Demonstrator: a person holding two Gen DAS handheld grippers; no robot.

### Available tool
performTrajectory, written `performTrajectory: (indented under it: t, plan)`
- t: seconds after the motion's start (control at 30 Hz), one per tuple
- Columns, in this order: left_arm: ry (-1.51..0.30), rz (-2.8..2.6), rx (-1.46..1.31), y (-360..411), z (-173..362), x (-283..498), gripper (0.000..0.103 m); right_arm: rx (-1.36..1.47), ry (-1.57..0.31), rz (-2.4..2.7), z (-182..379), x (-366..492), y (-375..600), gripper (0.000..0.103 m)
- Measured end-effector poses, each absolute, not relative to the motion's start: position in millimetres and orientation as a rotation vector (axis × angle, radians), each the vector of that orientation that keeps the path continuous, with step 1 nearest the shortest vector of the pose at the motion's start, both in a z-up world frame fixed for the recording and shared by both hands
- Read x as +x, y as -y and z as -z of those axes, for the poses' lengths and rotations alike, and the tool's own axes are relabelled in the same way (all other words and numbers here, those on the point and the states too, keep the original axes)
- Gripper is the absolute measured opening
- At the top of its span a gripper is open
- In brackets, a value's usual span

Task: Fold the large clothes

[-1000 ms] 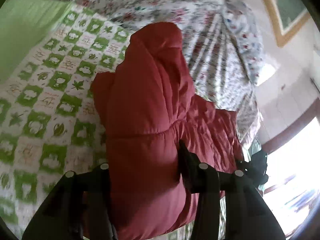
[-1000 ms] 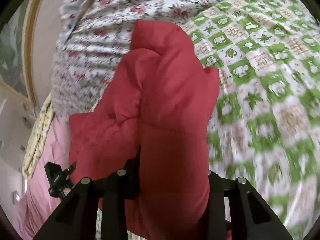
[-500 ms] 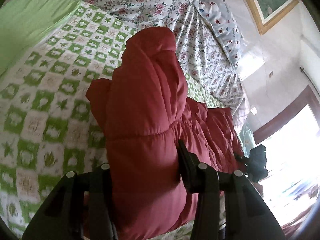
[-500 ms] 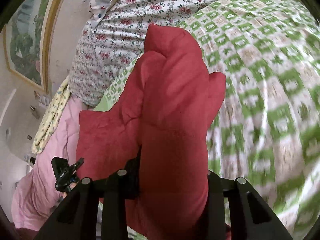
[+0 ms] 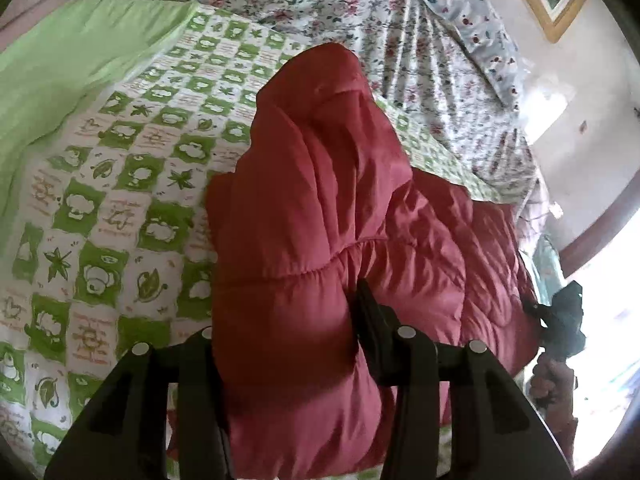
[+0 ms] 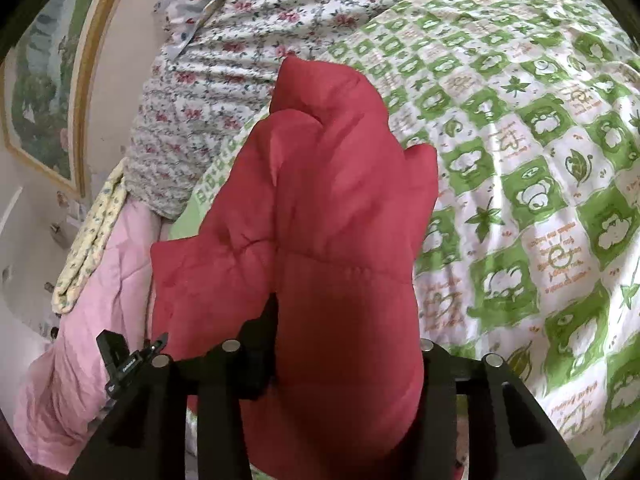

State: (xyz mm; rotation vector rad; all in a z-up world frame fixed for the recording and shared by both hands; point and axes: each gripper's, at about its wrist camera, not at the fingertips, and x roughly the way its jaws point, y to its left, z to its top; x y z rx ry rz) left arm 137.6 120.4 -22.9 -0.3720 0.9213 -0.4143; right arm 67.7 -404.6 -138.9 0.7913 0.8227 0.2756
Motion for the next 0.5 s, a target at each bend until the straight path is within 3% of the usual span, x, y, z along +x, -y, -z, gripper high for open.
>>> performTrajectory:
  t: [0.17, 0.5]
  plan:
    - [-0.934, 0.351, -0.344, -113.4, 32.7, 152.6, 0.049, 0.845, -0.805, -0.251, 155.6, 73.5, 411.5, 0.050]
    - [-0.928, 0.252, -0.340, -111.9, 42.2, 155.4, 0.064, 0.850, -0.800, -0.189, 164.8, 74.5, 413.5, 0.070]
